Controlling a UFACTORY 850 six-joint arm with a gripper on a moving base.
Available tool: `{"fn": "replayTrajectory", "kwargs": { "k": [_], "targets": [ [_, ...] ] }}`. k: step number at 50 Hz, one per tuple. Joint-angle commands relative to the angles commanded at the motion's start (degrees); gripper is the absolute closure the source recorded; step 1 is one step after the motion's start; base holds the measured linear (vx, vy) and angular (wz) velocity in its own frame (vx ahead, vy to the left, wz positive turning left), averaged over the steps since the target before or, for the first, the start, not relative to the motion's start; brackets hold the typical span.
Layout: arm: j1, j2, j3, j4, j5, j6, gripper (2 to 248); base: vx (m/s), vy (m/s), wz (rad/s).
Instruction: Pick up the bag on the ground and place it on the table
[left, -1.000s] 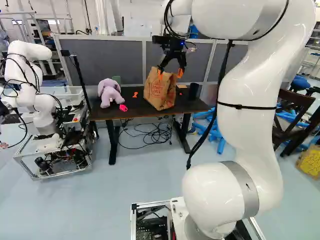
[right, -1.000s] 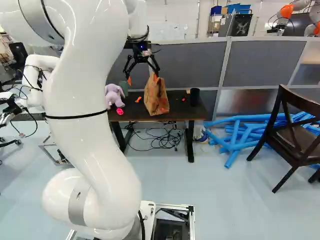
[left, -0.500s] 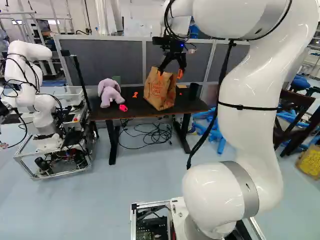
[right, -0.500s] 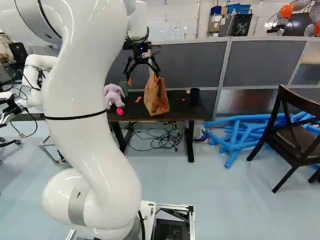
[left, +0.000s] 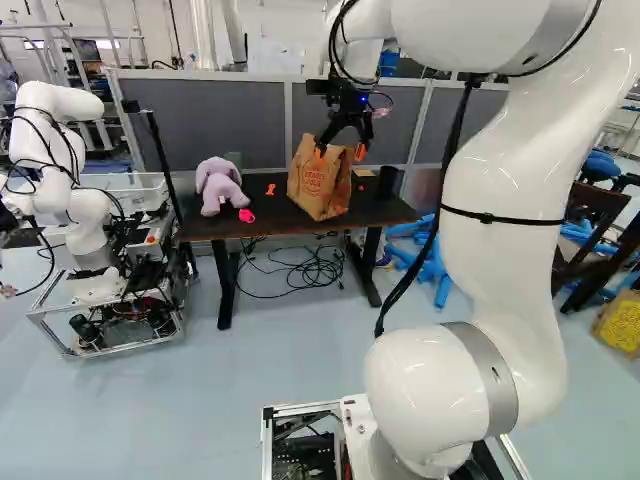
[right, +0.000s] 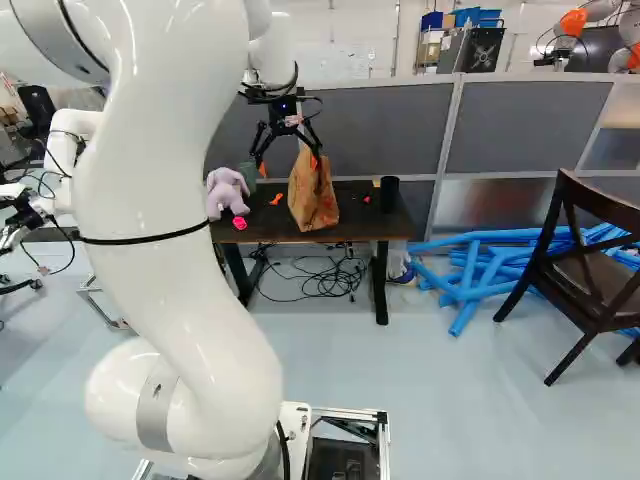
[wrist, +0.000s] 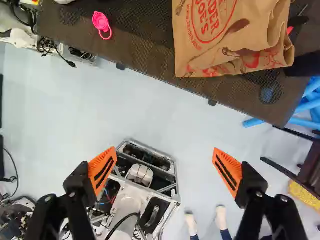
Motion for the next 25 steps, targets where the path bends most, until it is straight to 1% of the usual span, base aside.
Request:
{"fn": "replayTrajectory", "kwargs": {
  "k": [10, 25],
  "targets": [
    [0.0, 1.2, 2.9, -0.2, 4.1, 0.9, 3, 0.0, 0.0, 0.0],
    [0.0, 3.3, 8.3, -0.5, 11.6, 2.6, 3, 0.0, 0.0, 0.0]
  ]
}}
